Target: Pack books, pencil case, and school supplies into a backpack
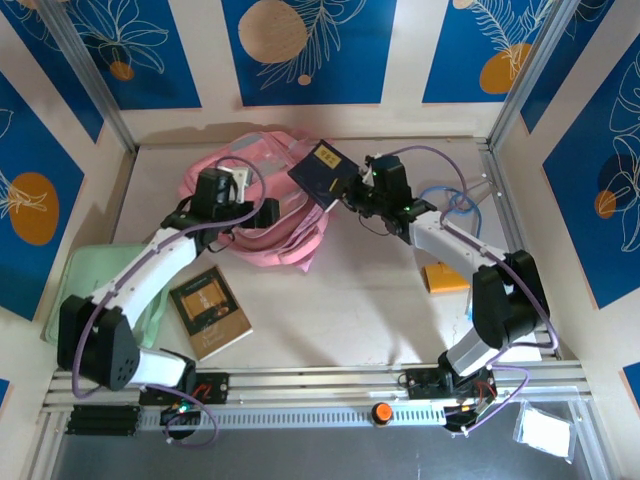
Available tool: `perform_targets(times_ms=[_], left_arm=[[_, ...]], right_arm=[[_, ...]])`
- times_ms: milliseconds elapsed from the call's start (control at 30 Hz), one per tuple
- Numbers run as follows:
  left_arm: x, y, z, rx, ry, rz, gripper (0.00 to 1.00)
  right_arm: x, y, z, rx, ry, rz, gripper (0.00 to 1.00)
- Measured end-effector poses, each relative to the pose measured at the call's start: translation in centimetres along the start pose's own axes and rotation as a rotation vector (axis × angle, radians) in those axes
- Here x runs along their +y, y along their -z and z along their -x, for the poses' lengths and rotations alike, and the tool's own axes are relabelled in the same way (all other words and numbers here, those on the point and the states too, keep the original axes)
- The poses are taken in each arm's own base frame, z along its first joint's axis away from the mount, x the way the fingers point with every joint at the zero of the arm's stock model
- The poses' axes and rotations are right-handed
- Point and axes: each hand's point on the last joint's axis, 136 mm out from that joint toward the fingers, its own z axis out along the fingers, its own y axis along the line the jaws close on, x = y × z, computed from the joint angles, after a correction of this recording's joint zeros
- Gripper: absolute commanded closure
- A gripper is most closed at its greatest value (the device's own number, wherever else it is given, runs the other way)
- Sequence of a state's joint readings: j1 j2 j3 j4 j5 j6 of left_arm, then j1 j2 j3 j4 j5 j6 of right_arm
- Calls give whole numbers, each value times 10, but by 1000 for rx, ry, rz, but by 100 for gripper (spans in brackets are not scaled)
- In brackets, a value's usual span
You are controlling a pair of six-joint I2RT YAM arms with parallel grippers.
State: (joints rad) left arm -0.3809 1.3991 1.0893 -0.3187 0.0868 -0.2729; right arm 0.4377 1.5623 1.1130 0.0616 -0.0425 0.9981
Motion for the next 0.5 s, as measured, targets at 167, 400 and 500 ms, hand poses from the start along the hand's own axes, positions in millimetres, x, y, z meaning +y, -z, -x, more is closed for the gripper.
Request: perform_targets(times_ms=[167, 400, 500], left_arm=[[-3, -34, -22, 153, -168, 63, 5], [0, -77, -32, 329, -360, 137, 24], [3, -95, -34, 386, -415, 158, 28]], right_arm=[[-11, 19, 16, -49, -9, -23, 100], [-21, 28, 21, -66, -20, -44, 100], [-25, 28, 19, -59, -25, -55, 100]])
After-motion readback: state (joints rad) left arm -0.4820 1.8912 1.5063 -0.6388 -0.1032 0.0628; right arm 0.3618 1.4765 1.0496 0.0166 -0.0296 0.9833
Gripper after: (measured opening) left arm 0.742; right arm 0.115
